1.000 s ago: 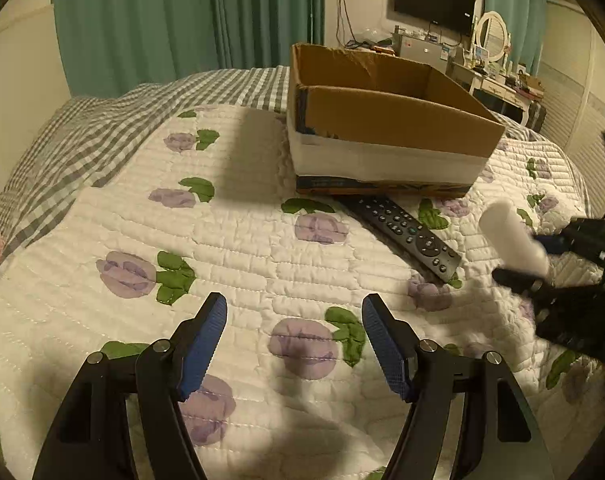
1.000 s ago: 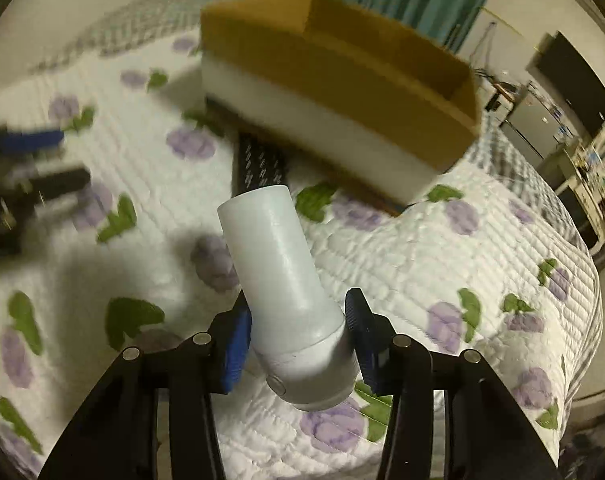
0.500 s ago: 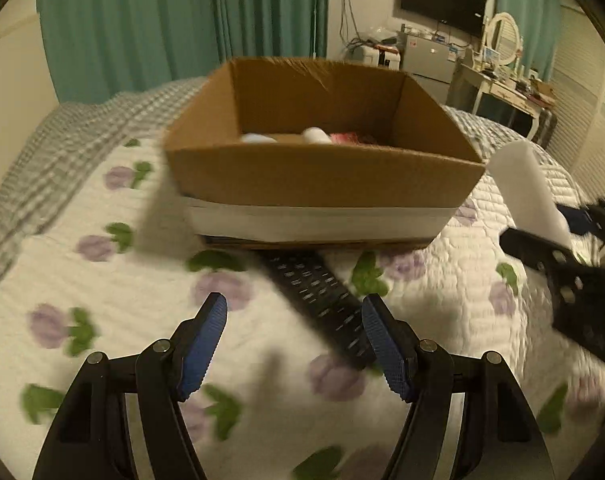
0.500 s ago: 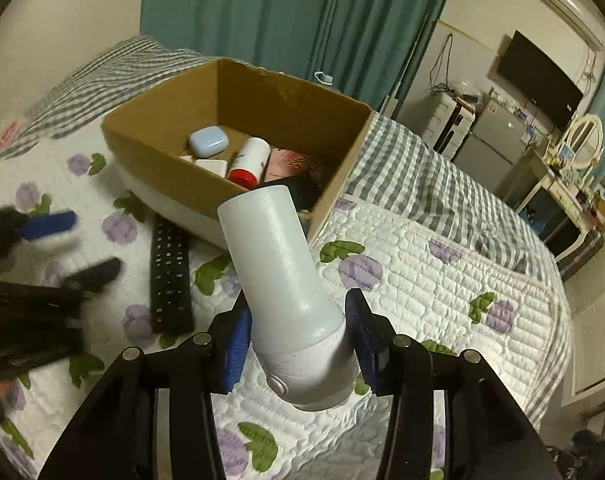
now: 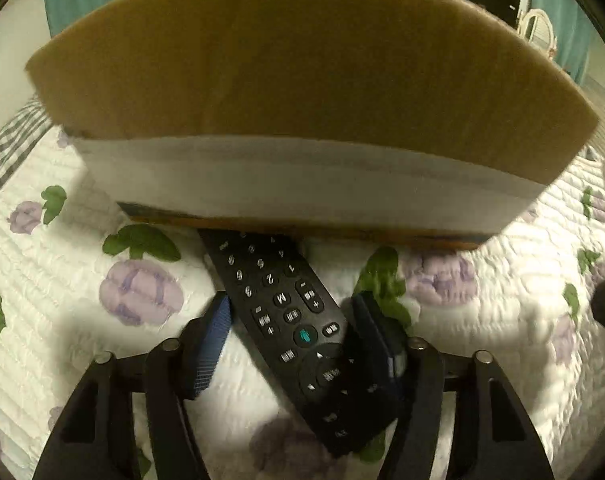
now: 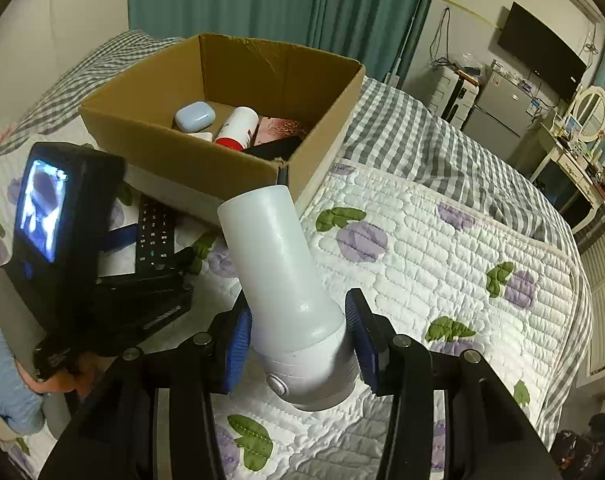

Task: Organize rigid objects
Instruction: 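Grasp the black remote with the left tool while the right tool holds the spray bottle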

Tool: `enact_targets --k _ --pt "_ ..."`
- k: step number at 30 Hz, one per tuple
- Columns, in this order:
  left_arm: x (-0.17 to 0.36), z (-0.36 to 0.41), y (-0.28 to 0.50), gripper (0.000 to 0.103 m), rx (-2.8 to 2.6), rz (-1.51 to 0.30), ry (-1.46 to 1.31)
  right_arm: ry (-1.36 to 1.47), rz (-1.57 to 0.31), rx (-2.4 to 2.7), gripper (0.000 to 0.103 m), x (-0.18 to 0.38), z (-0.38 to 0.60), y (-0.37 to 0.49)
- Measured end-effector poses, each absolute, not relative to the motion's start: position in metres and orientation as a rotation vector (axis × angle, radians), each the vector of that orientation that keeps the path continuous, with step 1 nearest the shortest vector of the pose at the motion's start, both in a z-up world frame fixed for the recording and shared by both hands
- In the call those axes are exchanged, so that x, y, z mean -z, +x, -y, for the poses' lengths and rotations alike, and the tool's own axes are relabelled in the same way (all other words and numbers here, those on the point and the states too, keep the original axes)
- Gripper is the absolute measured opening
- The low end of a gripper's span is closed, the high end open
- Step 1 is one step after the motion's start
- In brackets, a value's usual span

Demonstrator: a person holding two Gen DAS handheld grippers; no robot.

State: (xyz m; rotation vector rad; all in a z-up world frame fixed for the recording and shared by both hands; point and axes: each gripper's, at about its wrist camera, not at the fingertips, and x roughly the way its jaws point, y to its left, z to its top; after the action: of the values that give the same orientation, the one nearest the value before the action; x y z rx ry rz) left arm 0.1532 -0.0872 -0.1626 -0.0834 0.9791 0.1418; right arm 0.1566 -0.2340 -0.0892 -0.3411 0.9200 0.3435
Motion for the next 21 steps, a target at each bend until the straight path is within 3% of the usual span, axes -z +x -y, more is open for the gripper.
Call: enact_targets --k 4,18,19,21 --pt "0.157 0.064 0.131 0.045 -0.074 -1.030 -0.149 -0.322 -0.903 -0.330 0.045 0.085 0.234 0.147" --pt "0.111 0.014 0.028 0.038 0.117 -1.003 -0.183 -0.220 -0.863 -0.309 0.045 0.070 0.218 0.090" --pt "0.105 0.016 0.023 0.036 0.125 -0.993 -0.189 -0.208 -0.866 -0.319 0.045 0.068 0.215 0.085" --pt "0.095 0.020 0.024 0.020 0.147 -0.968 -0.205 -0.199 -0.863 -0.323 0.045 0.063 0.210 0.078"
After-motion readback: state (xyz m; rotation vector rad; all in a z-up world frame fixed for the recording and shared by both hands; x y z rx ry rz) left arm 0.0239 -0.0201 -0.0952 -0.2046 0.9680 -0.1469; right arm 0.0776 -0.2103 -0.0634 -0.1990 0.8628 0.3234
